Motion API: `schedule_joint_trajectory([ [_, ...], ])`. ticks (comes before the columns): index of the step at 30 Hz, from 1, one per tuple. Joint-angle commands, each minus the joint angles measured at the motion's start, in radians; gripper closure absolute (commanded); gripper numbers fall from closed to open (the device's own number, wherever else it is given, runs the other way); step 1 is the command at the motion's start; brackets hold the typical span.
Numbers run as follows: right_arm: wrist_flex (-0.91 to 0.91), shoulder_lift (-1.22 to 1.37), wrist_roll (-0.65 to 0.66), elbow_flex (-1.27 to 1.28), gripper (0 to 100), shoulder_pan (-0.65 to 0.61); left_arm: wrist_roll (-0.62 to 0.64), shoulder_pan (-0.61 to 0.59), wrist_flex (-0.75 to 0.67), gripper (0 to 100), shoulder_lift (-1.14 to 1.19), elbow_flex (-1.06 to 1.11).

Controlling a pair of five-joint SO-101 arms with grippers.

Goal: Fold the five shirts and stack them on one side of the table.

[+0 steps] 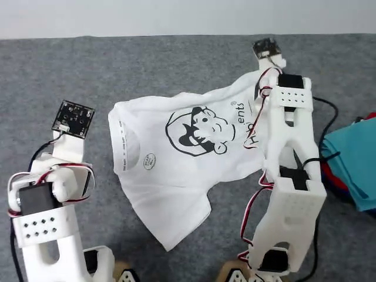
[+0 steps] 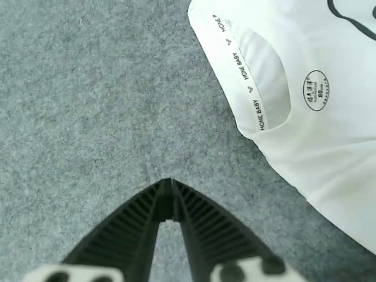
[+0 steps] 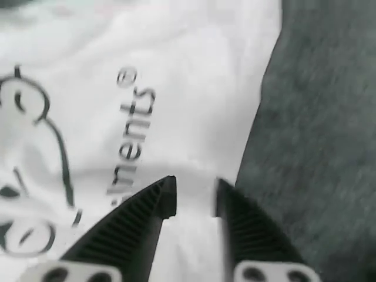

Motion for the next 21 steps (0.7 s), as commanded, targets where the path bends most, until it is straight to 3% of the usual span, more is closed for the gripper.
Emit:
schedule_joint_trajectory([
  [1,-0.145,-0.039,0.015,-0.052,72.1,-0.004,-0.003,-0.005,-0.023,100,-0.018,0.024],
  [8,-0.323,0.120,0.020,-0.052,72.2,-0.002,-0.003,-0.005,-0.021,100,-0.026,0.082],
  [15,-0.349,0.257,0.020,-0.054,72.3,-0.004,-0.003,-0.006,-0.017,100,-0.026,0.085],
  [21,-0.315,0.311,0.063,-0.054,83.4,-0.002,-0.003,-0.006,-0.017,100,-0.026,0.085],
])
